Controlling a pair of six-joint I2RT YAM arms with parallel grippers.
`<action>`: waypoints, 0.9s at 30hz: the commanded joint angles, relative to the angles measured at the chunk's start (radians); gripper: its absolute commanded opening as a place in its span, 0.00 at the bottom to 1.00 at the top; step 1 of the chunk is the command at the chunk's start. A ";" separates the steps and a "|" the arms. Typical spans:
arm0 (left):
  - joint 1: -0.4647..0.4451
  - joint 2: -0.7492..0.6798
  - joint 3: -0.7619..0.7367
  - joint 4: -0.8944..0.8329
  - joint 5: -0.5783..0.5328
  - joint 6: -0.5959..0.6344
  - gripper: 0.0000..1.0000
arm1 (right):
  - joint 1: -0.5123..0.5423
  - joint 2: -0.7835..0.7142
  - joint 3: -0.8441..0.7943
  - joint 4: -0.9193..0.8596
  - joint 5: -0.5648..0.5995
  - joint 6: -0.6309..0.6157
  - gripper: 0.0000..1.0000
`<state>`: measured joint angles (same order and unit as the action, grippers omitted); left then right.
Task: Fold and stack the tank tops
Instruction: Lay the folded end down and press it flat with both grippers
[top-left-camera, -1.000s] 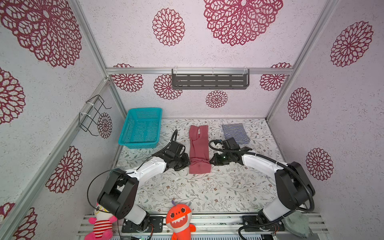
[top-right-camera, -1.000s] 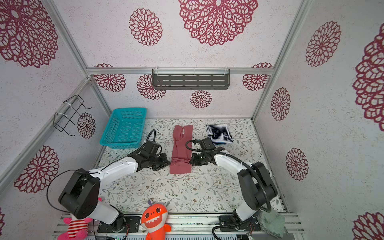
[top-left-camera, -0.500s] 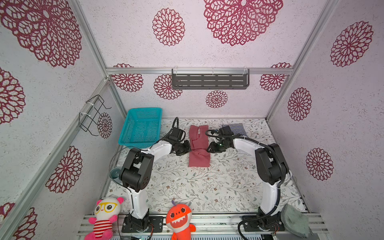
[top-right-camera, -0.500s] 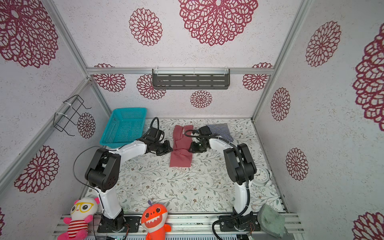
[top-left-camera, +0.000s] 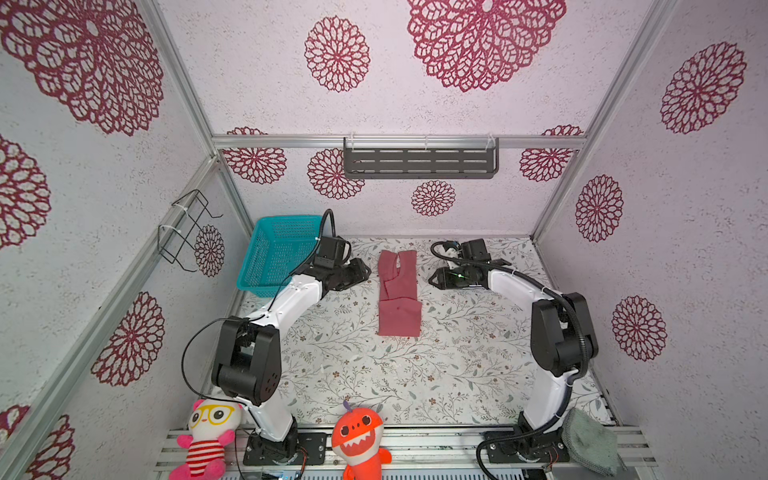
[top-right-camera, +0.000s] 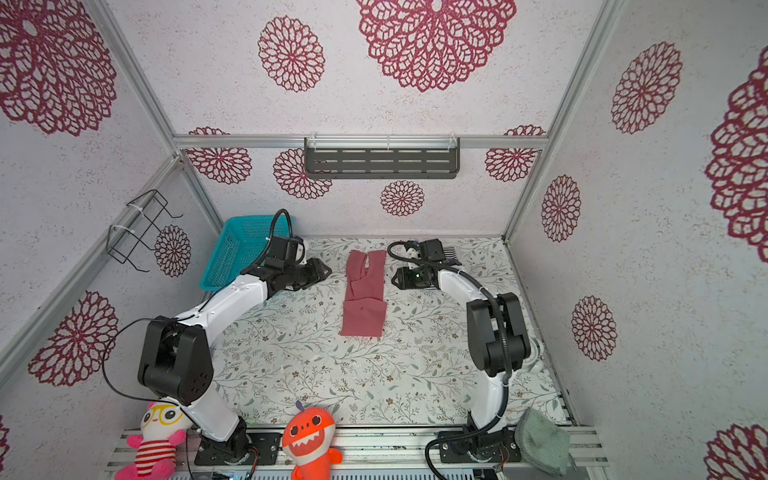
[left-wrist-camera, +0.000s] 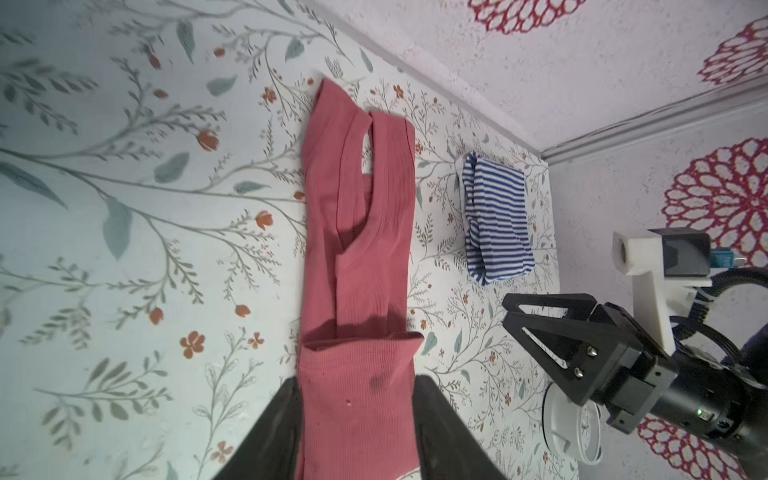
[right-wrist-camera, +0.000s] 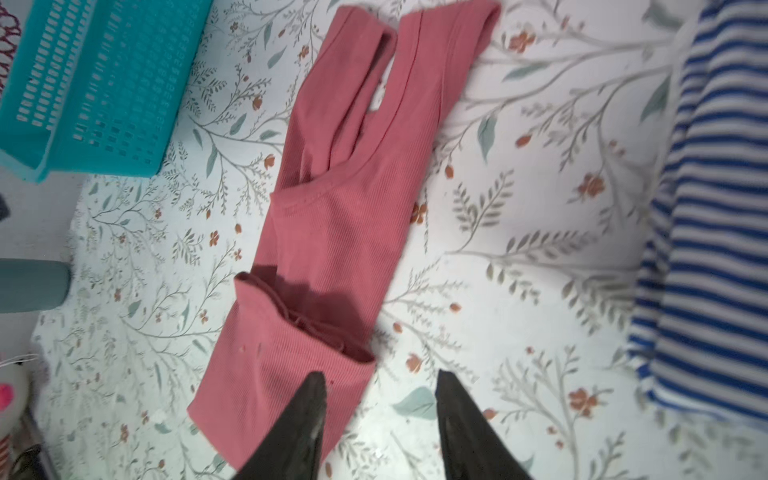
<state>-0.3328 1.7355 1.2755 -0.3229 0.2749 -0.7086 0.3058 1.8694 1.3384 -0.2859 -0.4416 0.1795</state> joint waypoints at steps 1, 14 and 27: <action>-0.038 0.073 -0.068 0.064 0.012 -0.038 0.45 | 0.026 -0.032 -0.091 0.101 -0.043 0.072 0.45; -0.092 0.213 -0.058 0.145 0.024 -0.100 0.39 | 0.096 0.067 -0.169 0.283 -0.078 0.188 0.56; -0.096 0.301 -0.023 0.153 0.032 -0.094 0.13 | 0.098 0.102 -0.124 0.274 -0.074 0.186 0.30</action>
<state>-0.4229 2.0151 1.2278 -0.1986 0.3004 -0.8078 0.4030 1.9717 1.1835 -0.0181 -0.5087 0.3695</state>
